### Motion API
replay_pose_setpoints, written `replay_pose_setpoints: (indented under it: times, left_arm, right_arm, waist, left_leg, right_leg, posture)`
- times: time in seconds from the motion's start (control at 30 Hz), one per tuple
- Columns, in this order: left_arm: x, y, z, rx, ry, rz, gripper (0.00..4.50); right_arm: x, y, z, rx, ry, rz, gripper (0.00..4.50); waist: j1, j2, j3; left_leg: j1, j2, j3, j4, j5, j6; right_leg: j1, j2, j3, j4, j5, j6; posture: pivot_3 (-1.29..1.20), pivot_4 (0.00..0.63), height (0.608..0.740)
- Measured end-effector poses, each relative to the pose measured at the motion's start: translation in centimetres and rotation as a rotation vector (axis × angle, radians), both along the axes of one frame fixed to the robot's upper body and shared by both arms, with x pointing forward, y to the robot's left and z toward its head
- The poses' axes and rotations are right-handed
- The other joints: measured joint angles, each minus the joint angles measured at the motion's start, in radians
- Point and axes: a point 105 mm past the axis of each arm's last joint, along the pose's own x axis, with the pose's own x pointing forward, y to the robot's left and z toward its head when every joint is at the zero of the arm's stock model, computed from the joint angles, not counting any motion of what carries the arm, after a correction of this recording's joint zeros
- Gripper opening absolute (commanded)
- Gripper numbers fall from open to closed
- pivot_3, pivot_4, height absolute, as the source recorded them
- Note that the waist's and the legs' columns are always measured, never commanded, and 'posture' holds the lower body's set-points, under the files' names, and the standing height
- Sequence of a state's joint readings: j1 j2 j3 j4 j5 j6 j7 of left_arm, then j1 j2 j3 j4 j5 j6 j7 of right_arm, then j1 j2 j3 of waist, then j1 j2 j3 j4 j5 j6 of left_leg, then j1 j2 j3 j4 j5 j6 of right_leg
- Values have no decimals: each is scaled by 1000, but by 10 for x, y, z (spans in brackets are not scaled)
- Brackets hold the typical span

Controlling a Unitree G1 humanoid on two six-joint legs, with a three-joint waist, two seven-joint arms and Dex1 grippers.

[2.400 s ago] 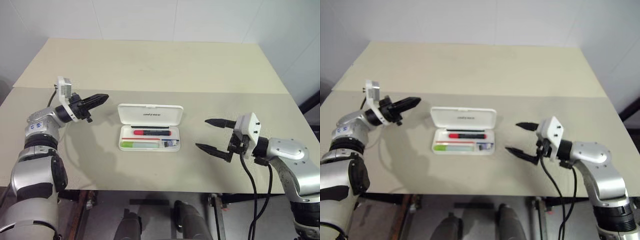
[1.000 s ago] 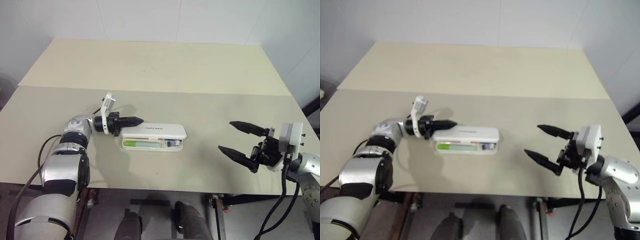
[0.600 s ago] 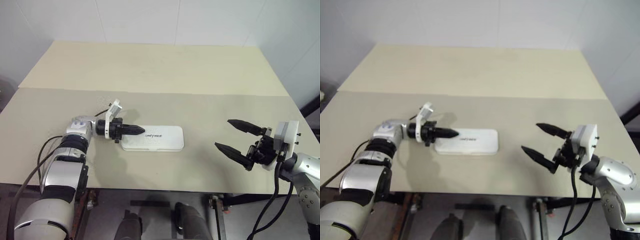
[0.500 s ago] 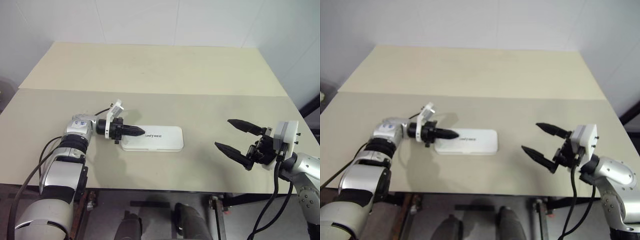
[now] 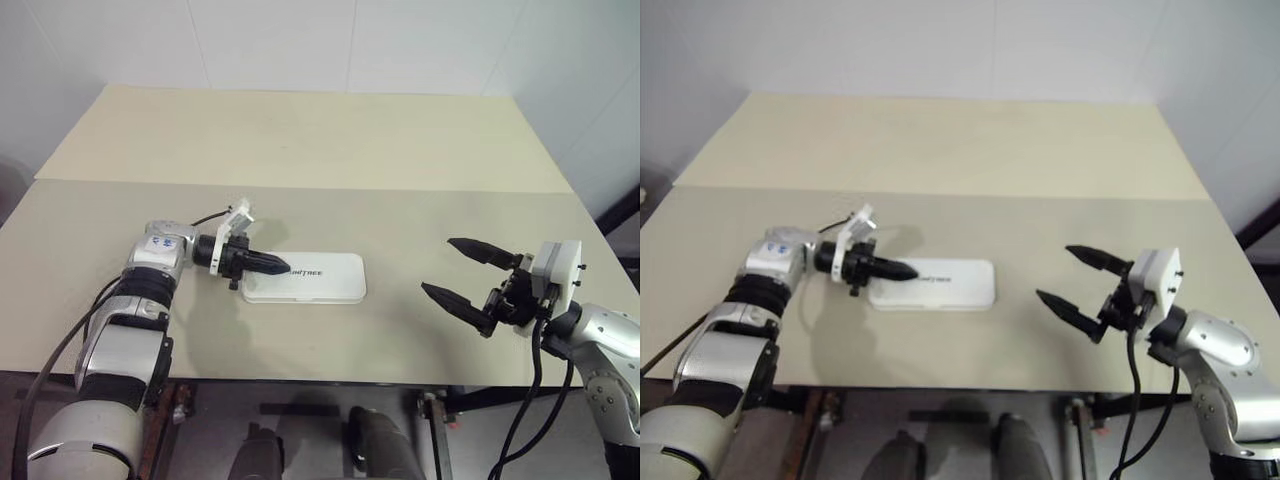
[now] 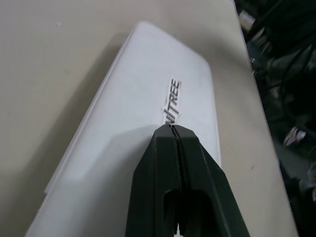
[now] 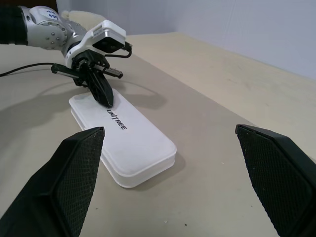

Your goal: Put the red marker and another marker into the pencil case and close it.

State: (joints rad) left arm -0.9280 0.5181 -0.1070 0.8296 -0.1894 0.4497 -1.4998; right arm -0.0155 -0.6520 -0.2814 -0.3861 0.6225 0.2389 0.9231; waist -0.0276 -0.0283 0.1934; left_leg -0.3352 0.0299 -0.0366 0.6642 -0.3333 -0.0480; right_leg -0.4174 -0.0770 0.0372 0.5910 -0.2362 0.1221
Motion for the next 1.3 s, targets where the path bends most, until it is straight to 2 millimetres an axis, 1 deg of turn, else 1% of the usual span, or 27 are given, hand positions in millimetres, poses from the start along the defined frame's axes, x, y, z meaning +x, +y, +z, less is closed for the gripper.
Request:
replay_pose_setpoints:
  times: [0.1, 0.2, 0.33, 0.37, 0.47, 0.53, 0.57, 0.7, 0.8, 0.83, 0.97, 1.07, 1.17, 1.3]
  left_arm:
    - [-8, 0, 11, -79, -23, -7, 12]
    - [-17, 2, 28, -153, -81, -9, 12]
    - [-28, 11, 46, -223, -204, 49, 12]
    - [-30, 13, 49, -231, -236, 66, 186]
    - [-41, 28, 53, -198, -362, 119, 923]
    - [-50, 44, 51, -149, -433, 161, 1622]
    - [-53, 49, 51, -136, -458, 173, 1977]
    - [-67, 62, 44, -72, -509, 164, 3292]
    - [-79, 70, 38, -65, -517, 132, 4317]
    - [-83, 72, 39, -72, -521, 116, 4485]
    - [-90, 81, 48, -87, -568, 81, 4485]
    - [-87, 90, 46, -86, -594, 123, 4485]
    - [-82, 102, 41, -48, -574, 173, 4485]
    - [-79, 103, 46, -39, -589, 187, 4485]
  right_arm:
    - [2, 1, 0, -3, -2, -2, 4500]
    - [5, 1, 0, -1, -2, 0, 4500]
    - [10, 1, -1, -3, 4, 13, 4500]
    - [12, 0, -2, -3, 8, 14, 4500]
    - [19, 1, -1, -6, 1, 31, 4500]
    - [25, -2, 0, -11, 0, 30, 4500]
    - [27, -3, 0, -13, 0, 31, 4500]
    - [37, -1, 2, -24, -12, 68, 4500]
    - [43, -4, 2, -33, -16, 66, 4500]
    - [45, -3, 3, -41, -22, 68, 4500]
    - [51, 1, 7, -57, -39, 68, 4500]
    - [52, 1, 8, -60, -43, 53, 4500]
    - [51, 1, 6, -50, -45, 31, 4500]
    - [47, 2, -3, -26, -29, 10, 4500]
  waist:
    - [0, 0, 0]
    - [2, 0, 0]
    - [0, 0, 0]
    - [0, 0, 0]
    - [-5, 0, 0]
    - [-5, 0, 0]
    - [-1, 0, 0]
    - [4, 0, 0]
    - [3, 0, 0]
    - [2, 0, 0]
    - [1, 1, 1]
    - [1, 1, 1]
    - [1, 1, 1]
    - [1, 1, 1]
  left_leg:
    - [-2, 0, 0, 0, 0, 0]
    - [-2, 0, 0, 0, 0, 0]
    - [-2, 0, 0, 0, 0, 0]
    - [-2, 1, 0, 0, 0, 0]
    - [-1, 1, 1, -1, 0, 0]
    - [-1, 1, 1, -2, 0, 0]
    - [-1, 1, 1, -1, 0, 0]
    - [-2, 1, 2, -1, 0, 0]
    - [-3, 1, 2, -1, -1, 0]
    - [-4, 1, 2, -1, -1, 0]
    - [-4, 1, 2, -2, -1, 0]
    - [-4, 1, 2, -2, -1, 0]
    - [-4, 1, 2, -2, -1, 0]
    - [-5, 1, 2, -2, -1, 0]
  right_leg:
    - [-3, 0, 0, 2, 0, 0]
    - [-5, 0, 0, 1, 0, 0]
    - [-5, 0, 0, 1, 0, 0]
    - [-5, 0, 0, 1, 0, 0]
    - [-5, 0, 1, 1, 0, 0]
    - [-6, 0, 1, 1, -1, -1]
    - [-7, 0, 1, 2, -1, -1]
    - [-7, 0, 1, 1, 0, -1]
    - [-7, 0, 1, 0, -1, -1]
    - [-8, 0, 1, 0, 0, -1]
    - [-9, 0, 1, 0, -1, -1]
    - [-9, 0, 1, 0, -1, -1]
    - [-9, 0, 1, 0, -1, -1]
    - [-9, 0, 1, 0, 0, -1]
  posture:
    - [0, 150, 740]
    - [0, 150, 740]
    - [0, 150, 740]
    - [0, 150, 740]
    - [0, 150, 740]
    - [0, 150, 740]
    - [0, 150, 740]
    - [0, 150, 740]
    - [0, 150, 740]
    - [0, 150, 740]
    - [0, 150, 740]
    - [0, 150, 740]
    - [0, 150, 740]
    - [0, 150, 740]
